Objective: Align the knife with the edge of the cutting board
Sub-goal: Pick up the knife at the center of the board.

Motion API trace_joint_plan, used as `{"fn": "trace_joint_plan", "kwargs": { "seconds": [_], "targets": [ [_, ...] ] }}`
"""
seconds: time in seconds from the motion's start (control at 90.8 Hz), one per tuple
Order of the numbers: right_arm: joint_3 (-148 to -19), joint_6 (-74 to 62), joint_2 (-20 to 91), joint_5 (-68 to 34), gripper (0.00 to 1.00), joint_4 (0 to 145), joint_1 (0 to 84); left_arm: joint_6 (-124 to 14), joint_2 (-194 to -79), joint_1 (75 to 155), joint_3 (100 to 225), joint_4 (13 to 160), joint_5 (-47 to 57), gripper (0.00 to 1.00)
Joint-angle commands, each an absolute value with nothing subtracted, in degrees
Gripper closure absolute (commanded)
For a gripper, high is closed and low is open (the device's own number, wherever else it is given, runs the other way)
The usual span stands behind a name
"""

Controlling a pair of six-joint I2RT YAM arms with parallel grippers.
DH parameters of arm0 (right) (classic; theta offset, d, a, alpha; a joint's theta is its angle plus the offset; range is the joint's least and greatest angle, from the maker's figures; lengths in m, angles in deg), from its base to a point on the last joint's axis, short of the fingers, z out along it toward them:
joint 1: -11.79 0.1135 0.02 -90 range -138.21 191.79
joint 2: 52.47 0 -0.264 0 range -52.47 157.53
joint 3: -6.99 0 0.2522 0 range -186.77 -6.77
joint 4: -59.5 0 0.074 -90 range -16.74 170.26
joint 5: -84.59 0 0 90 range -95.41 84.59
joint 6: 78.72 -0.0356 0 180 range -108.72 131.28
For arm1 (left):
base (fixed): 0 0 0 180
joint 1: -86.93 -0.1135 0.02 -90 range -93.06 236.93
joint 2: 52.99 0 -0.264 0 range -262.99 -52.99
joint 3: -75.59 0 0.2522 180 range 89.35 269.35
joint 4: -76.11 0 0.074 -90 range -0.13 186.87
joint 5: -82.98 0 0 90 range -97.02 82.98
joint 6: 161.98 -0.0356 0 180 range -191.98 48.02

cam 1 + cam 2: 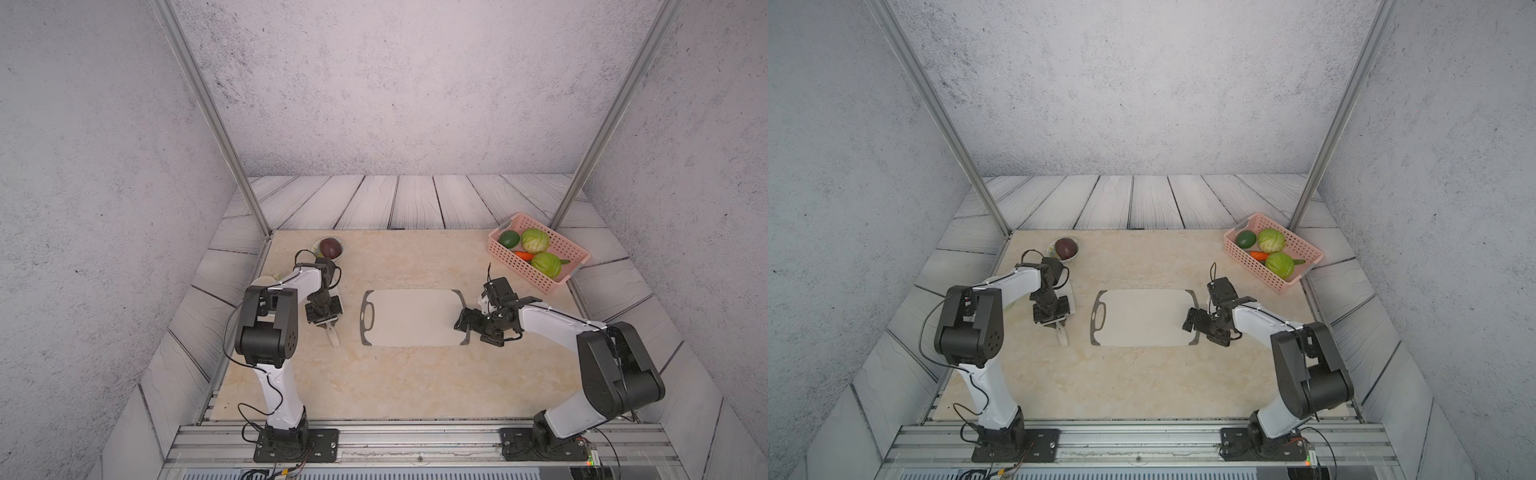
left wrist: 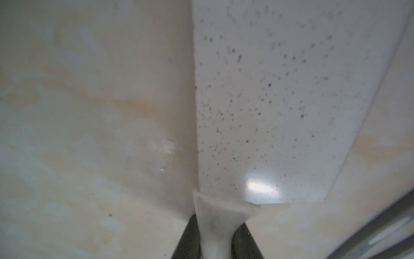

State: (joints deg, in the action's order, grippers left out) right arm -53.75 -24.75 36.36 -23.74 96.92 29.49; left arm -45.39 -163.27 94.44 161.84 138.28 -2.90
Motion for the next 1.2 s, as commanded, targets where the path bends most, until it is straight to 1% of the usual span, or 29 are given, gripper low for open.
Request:
{"fn": "trace_joint_plan", "kwargs": {
  "seconds": [0.0, 0.308, 0.793, 1.189],
  "targets": [
    [-52.9, -25.0, 34.9, -23.5, 0.01, 99.2, 29.5, -44.7, -162.2, 94.1, 161.1, 137.9, -2.5, 1.0],
    [-53.3, -25.2, 33.0, -24.1, 0.01, 100.2, 29.5, -44.1, -157.5, 94.3, 159.5, 137.1, -2.5, 1.0],
    [-53.9, -25.6, 27.1, -24.9, 0.01, 102.6, 29.3, -44.1, -152.4, 95.2, 158.4, 137.8, -3.1, 1.0],
    [-53.7, -25.7, 21.1, -24.2, 0.01, 105.3, 28.9, -43.4, -148.1, 98.6, 158.8, 139.2, -5.3, 1.0]
  ]
}}
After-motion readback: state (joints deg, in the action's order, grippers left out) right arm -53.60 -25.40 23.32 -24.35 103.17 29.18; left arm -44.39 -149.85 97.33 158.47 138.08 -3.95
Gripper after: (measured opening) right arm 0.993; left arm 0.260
